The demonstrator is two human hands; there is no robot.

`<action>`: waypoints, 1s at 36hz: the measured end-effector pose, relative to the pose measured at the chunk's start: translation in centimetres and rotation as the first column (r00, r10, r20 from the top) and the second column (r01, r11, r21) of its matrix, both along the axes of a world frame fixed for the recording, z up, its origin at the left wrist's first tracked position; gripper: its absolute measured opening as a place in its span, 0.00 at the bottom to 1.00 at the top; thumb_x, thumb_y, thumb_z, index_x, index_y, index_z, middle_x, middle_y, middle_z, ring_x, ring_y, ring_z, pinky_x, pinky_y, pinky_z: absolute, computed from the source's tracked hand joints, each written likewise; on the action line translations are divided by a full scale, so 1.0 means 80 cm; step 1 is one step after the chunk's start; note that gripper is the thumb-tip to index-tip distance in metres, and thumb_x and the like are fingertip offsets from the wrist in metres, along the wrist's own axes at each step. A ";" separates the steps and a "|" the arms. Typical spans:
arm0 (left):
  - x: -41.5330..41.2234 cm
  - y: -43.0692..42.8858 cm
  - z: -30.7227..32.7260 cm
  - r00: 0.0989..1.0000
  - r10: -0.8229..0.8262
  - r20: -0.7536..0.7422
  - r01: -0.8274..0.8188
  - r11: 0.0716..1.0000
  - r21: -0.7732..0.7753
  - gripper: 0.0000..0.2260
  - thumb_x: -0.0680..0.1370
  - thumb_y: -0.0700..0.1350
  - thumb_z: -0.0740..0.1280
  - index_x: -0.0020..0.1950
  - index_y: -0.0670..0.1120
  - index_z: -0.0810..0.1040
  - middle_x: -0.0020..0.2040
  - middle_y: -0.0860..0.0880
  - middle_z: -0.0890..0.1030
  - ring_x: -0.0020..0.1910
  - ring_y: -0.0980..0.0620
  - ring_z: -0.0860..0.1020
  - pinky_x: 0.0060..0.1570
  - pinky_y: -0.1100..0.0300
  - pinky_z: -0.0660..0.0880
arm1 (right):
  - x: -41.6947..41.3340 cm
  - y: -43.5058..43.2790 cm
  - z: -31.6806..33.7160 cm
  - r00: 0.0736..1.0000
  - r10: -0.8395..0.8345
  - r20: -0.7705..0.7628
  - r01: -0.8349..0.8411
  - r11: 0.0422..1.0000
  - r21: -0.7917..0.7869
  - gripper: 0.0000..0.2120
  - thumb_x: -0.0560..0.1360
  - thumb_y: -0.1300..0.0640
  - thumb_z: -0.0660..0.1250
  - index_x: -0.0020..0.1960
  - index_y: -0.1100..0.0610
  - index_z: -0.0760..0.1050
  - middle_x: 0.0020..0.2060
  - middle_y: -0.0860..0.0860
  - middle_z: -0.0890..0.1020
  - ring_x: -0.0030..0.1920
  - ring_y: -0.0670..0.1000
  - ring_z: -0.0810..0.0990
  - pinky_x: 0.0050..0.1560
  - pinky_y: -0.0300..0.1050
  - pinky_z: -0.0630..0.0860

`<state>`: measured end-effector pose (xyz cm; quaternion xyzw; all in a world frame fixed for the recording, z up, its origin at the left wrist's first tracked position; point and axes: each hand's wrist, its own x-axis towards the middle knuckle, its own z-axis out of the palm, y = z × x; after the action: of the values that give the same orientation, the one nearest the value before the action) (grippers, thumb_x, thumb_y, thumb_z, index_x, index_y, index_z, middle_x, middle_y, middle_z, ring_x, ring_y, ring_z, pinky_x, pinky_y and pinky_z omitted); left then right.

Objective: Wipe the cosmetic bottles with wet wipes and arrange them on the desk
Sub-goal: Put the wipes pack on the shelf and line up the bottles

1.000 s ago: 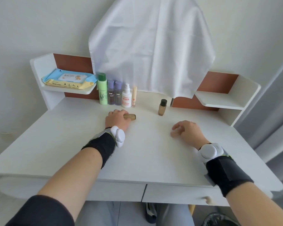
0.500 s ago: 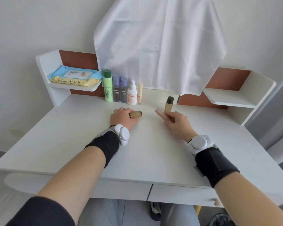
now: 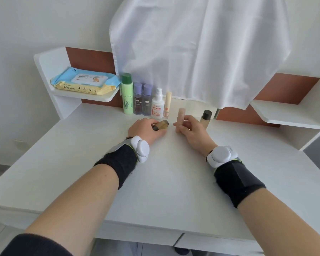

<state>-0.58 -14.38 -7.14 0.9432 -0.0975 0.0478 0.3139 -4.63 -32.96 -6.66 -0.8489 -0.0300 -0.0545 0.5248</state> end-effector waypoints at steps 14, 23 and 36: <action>0.025 -0.001 0.000 1.000 -0.029 0.005 0.029 1.000 -0.003 0.16 0.71 0.61 0.69 0.56 0.59 0.79 0.46 0.58 0.77 0.46 0.52 0.75 0.43 0.61 0.65 | 0.048 0.008 -0.008 0.997 -0.070 -0.021 0.067 0.989 -0.135 0.06 0.80 0.62 0.58 0.55 0.53 0.70 0.51 0.45 0.80 0.58 0.48 0.79 0.65 0.47 0.72; 0.028 -0.002 0.000 0.998 -0.036 0.050 0.034 0.999 0.028 0.17 0.71 0.63 0.68 0.57 0.59 0.79 0.52 0.54 0.79 0.53 0.49 0.77 0.44 0.60 0.65 | 0.048 0.011 -0.005 0.983 -0.173 0.068 0.182 0.968 -0.171 0.14 0.75 0.52 0.71 0.56 0.51 0.70 0.43 0.40 0.76 0.43 0.40 0.75 0.41 0.25 0.68; 0.031 0.003 -0.001 0.998 -0.057 0.007 0.057 0.998 -0.019 0.19 0.70 0.60 0.72 0.60 0.58 0.79 0.56 0.54 0.80 0.55 0.50 0.77 0.46 0.61 0.68 | 0.050 0.006 -0.008 0.987 -0.138 0.077 0.143 0.987 -0.066 0.19 0.74 0.61 0.71 0.62 0.51 0.70 0.50 0.48 0.82 0.52 0.47 0.80 0.54 0.35 0.72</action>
<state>1.92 -14.11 -7.18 0.9369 -0.1249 0.0426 0.3237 -0.67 -32.47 -7.32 -0.8646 0.0090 -0.1211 0.4875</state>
